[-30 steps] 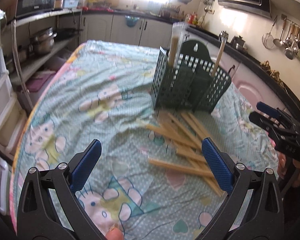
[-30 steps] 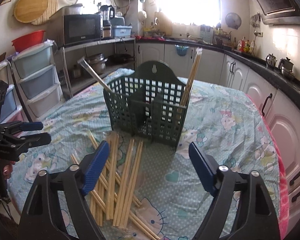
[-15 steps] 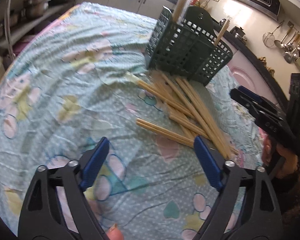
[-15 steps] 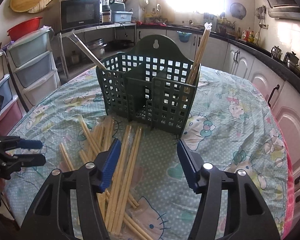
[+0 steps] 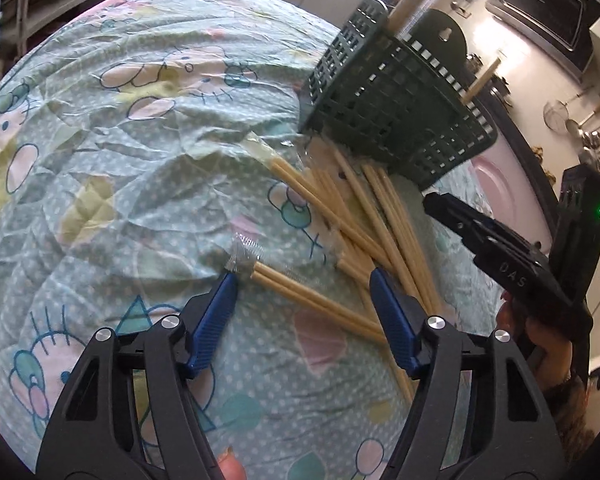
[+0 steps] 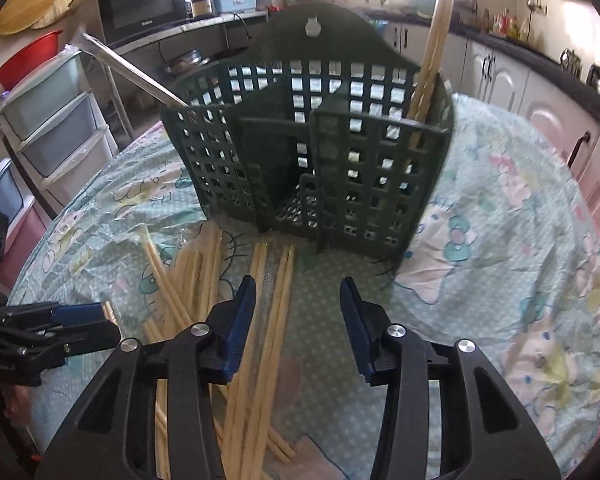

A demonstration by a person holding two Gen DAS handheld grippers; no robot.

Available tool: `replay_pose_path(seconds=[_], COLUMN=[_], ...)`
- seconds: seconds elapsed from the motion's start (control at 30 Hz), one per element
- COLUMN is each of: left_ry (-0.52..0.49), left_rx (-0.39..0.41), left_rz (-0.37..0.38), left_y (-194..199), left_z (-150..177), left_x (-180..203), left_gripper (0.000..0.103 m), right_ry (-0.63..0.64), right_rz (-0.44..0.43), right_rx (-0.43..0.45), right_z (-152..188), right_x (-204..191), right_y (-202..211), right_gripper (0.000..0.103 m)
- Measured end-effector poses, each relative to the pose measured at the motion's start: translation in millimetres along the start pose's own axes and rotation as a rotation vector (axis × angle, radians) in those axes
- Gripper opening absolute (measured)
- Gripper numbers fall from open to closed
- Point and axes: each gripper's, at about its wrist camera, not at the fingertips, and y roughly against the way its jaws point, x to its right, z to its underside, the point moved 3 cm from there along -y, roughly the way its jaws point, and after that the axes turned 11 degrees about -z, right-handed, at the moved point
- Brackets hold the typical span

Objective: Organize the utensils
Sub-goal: 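Lower the right tool onto the chopstick pile and close on chopsticks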

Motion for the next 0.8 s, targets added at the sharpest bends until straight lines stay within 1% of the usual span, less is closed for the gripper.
replay_pose_path(seconds=[0.03, 0.23, 0.3, 0.4, 0.6, 0.73, 0.8], left_ry=[0.001, 0.018, 0.026, 0.023, 0.014, 0.010, 0.009], left_rx=[0.003, 0.012, 0.012, 0.017, 0.022, 0.024, 0.027], left_rz=[-0.007, -0.038, -0.046, -0.067, -0.088, -0.094, -0.095], left_y=[-1, -4, -4, -5, -7, -8, -9], left_z=[-1, -7, -8, -10, -12, -14, -15], left_x=[0, -3, -5, -7, -8, -9, -10], left_gripper=[0.059, 0.048, 0.041, 0.033, 0.025, 0.022, 0.019], right_ry=[-0.004, -0.017, -0.021, -0.038, -0.077, -0.068, -0.076], right_rz=[-0.001, -0.002, -0.005, -0.022, -0.047, -0.043, -0.052], right_rx=[-0.006, -0.060, -0.073, -0.091, -0.111, -0.123, -0.124], right_z=[-1, -7, -6, -5, -5, -4, -2], right_x=[0, 4, 5, 8, 11, 10, 10], right_y=[-3, -21, -25, -31, -40, -40, -42], right_gripper=[0.039, 0.032, 0.029, 0.026, 0.022, 0.016, 0.013])
